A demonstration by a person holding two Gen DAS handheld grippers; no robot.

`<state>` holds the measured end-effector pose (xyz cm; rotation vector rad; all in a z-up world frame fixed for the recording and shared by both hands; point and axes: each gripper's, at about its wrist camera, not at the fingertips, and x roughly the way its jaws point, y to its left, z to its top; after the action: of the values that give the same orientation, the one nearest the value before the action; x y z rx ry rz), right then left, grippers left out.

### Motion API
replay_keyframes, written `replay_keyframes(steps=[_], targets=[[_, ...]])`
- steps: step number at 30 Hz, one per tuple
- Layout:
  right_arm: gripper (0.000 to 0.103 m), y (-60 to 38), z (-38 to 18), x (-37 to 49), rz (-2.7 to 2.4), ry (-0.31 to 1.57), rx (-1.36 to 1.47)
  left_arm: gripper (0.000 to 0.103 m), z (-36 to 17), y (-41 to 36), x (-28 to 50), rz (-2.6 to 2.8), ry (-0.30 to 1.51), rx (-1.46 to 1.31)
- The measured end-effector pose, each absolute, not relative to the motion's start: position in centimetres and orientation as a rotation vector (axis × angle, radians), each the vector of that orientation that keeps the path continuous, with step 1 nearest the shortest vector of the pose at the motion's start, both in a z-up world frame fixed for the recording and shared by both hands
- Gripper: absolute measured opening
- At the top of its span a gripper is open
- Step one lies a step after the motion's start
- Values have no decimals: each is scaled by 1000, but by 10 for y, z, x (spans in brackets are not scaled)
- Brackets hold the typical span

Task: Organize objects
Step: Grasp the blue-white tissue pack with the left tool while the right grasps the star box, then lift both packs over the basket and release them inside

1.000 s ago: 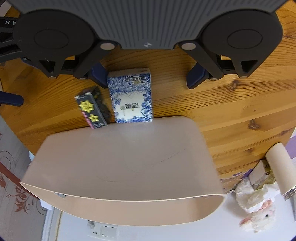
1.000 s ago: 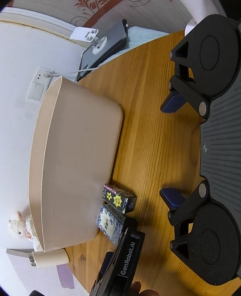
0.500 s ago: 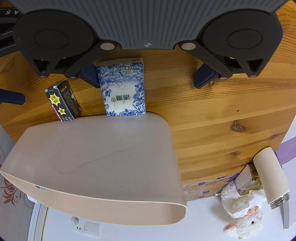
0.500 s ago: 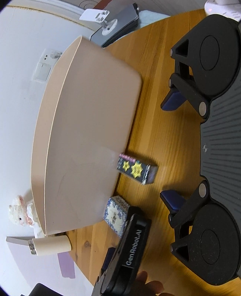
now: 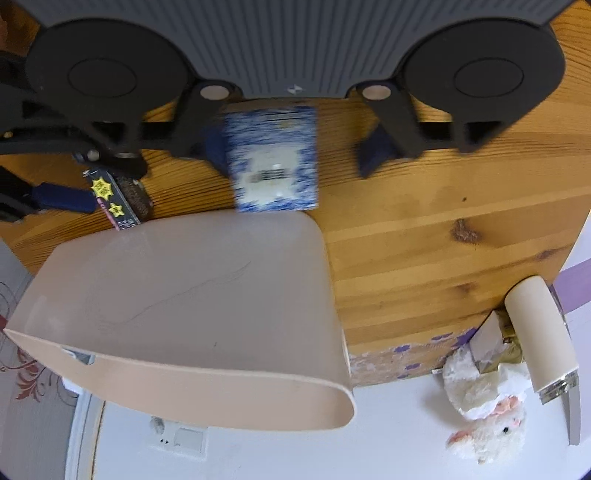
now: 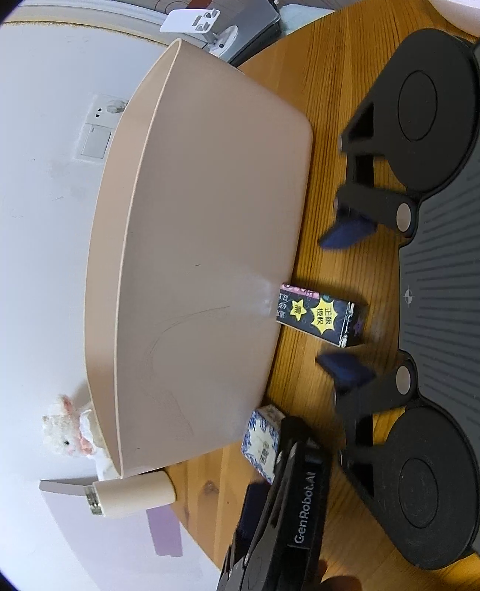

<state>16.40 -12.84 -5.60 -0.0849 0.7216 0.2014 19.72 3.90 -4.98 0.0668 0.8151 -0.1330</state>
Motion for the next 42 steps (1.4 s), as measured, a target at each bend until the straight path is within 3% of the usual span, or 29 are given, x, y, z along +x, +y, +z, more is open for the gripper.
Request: replay_keyframes(steps=[1, 3, 17, 42], targets=[[32, -127, -56, 164, 195, 721, -88, 49, -48, 40, 197, -140, 816, 65], [22, -125, -55, 164, 188, 719, -100, 48, -47, 40, 196, -148, 818, 66], [22, -148, -45, 130, 169, 719, -87, 47, -28, 36, 167, -186, 785, 61], [22, -185, 61, 88, 118, 396, -104, 48, 78, 18, 133, -228, 553, 62]])
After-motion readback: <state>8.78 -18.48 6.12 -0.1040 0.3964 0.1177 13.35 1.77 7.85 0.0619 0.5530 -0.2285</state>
